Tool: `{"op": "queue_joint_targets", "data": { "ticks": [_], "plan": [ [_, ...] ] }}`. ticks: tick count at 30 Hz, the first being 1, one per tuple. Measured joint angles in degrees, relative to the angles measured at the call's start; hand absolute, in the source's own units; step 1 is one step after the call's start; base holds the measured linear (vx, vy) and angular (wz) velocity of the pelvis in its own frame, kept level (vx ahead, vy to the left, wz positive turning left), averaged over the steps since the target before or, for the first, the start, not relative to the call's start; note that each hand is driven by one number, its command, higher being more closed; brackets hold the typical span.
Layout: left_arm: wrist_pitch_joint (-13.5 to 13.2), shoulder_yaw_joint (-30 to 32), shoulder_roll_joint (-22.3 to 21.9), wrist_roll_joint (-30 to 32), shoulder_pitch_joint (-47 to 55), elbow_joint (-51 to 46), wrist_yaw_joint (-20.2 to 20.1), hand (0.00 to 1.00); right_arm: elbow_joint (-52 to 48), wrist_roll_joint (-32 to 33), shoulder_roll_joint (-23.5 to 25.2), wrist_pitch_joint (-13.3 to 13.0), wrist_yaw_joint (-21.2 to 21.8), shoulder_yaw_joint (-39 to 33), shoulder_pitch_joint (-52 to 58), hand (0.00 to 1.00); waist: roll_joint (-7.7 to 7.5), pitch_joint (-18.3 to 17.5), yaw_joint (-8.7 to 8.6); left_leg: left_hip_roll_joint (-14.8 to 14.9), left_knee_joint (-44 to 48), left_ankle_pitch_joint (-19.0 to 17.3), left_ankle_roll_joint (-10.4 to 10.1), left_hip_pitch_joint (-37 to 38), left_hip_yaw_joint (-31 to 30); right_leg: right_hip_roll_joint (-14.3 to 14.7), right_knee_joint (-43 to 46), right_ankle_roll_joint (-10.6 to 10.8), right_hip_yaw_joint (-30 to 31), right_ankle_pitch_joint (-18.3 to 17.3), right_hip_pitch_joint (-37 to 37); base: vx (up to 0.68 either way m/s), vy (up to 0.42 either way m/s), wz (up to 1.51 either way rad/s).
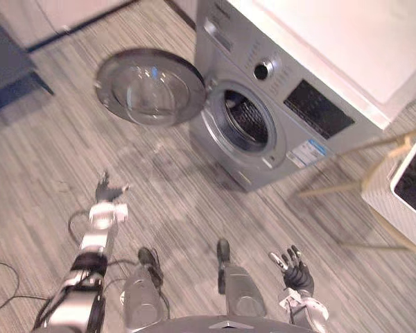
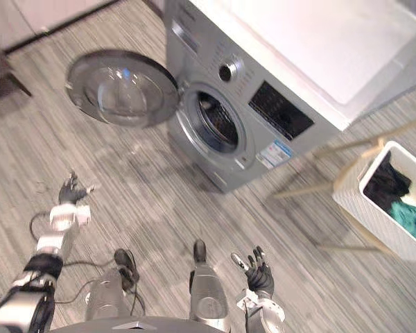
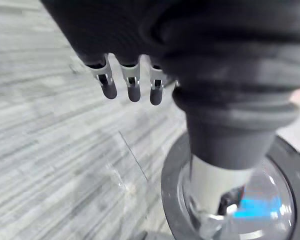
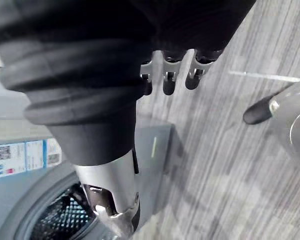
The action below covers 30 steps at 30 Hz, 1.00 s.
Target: Pick up the laundry basket with both hands and put the clothes into the washing machine.
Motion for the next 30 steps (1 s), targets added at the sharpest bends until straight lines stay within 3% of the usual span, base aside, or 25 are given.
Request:
{"op": "queue_joint_targets", "data": {
  "ticks": [4,10,15,20,26,30],
  "plan": [
    [-0.19,3.54,-1.51,-1.07,10.00,0.50,-2.86,0.00,11.67,-1.14,-0.25,1.53,-0.10,-6.05,-4.80,0.00,2.53,-2.54,1.11,-3.85,-8.15,4.38,0.25,5.21,-4.37,-1.41,-1.24,0.31,-4.30,-0.87,5.73,0.03,-0.017,0.59],
    [-0.11,5.88,-5.89,-0.90,17.46,10.12,-4.54,0.00,21.40,-3.23,-0.68,2.71,-0.38,-9.62,-8.64,0.00,2.90,-5.99,2.24,-6.35,-16.53,8.43,-0.08,11.31,-7.50,-1.86,-3.57,0.66,-8.11,-1.15,11.22,-0.04,0.026,0.31],
    [1.26,6.84,-9.55,0.62,19.59,20.18,-4.59,0.00,32.43,-3.51,-1.45,3.69,-0.47,-11.86,-11.92,0.00,2.03,-7.38,2.47,-6.82,-16.83,7.84,-0.42,13.45,-8.04,-2.14,-4.77,0.80,-8.35,-1.20,14.23,-0.06,0.032,0.06],
    [3.14,10.29,-10.45,6.40,20.58,26.16,-5.39,0.00,45.14,-9.30,-1.79,6.22,-0.40,-17.77,-13.45,0.00,2.22,-8.57,2.37,-7.30,-16.85,7.34,-1.00,15.69,-8.58,-2.24,-5.54,0.81,-7.78,-1.21,17.02,-0.05,0.015,0.04],
    [3.83,12.42,-11.24,6.94,22.00,26.44,-5.84,0.00,48.50,-13.16,-2.15,7.05,-0.40,-20.97,-12.70,0.00,2.41,-8.87,1.82,-7.70,-16.88,7.00,-1.04,18.55,-8.43,-2.35,-5.72,0.82,-6.48,-1.22,19.37,-0.04,0.013,-0.06],
    [3.80,12.35,-11.23,6.90,21.86,26.32,-6.24,0.00,48.51,-14.41,-2.58,7.18,-0.35,-22.92,-13.22,0.00,2.30,-8.89,1.66,-7.78,-16.88,6.84,-1.02,16.60,-6.56,-2.02,-6.90,0.81,-2.37,-1.24,16.30,-0.06,0.044,-0.32]
  ]
}}
